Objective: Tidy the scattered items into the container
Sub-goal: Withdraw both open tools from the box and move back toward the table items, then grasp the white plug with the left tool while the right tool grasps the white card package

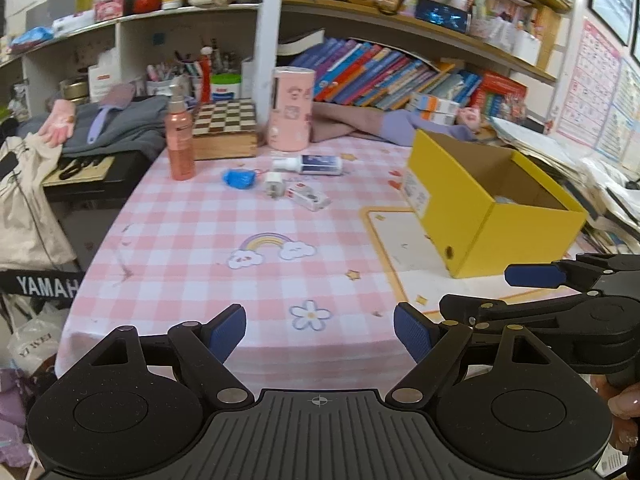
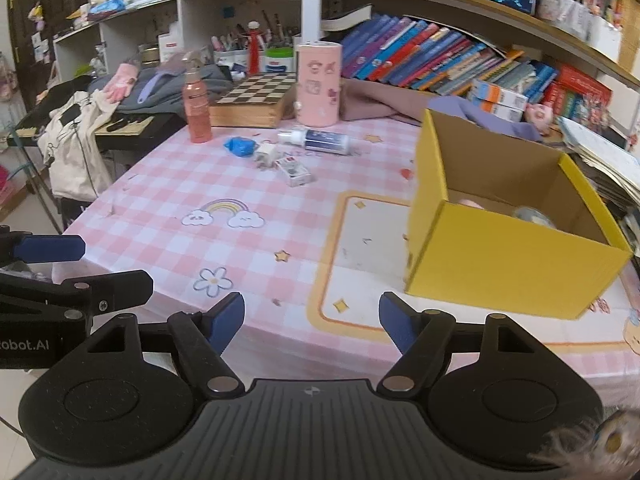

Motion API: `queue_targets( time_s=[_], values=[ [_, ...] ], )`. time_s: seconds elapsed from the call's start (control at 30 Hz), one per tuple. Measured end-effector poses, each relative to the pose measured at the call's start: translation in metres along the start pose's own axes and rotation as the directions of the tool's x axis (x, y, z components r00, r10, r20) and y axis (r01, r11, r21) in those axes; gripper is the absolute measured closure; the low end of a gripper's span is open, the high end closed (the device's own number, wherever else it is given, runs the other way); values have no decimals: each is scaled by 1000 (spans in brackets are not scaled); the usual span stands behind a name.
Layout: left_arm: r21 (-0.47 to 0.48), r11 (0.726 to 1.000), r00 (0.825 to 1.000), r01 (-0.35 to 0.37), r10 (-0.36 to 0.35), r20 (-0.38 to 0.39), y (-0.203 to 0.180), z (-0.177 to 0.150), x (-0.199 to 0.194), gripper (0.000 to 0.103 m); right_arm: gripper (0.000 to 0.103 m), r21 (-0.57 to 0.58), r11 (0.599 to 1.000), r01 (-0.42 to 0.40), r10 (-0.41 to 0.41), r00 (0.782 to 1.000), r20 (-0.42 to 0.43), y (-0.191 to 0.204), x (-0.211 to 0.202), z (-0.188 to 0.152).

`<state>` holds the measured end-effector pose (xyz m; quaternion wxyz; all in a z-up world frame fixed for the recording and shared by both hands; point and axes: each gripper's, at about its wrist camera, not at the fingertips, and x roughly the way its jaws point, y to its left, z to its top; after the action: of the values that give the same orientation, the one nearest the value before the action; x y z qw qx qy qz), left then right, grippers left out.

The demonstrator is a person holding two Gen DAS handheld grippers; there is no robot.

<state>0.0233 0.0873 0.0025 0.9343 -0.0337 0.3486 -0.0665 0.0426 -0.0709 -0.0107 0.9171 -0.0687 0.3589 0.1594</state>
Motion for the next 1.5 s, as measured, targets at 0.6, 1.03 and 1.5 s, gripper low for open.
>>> queue_targets(
  time_s=[0.6, 1.03, 1.5],
  values=[
    [1, 998, 998, -62, 62, -15, 36, 56, 72, 20, 32, 22, 1000, -21, 21, 1000, 12, -10, 81, 72],
    [38, 994, 994, -106, 107, -20, 64, 92, 137, 21, 44, 27, 997, -68, 70, 995, -69, -11, 166, 131],
    [33, 991, 989, -126, 129, -72, 84, 106, 181, 21, 48, -15, 994, -105, 99, 970, -220, 0, 261, 163]
  ],
)
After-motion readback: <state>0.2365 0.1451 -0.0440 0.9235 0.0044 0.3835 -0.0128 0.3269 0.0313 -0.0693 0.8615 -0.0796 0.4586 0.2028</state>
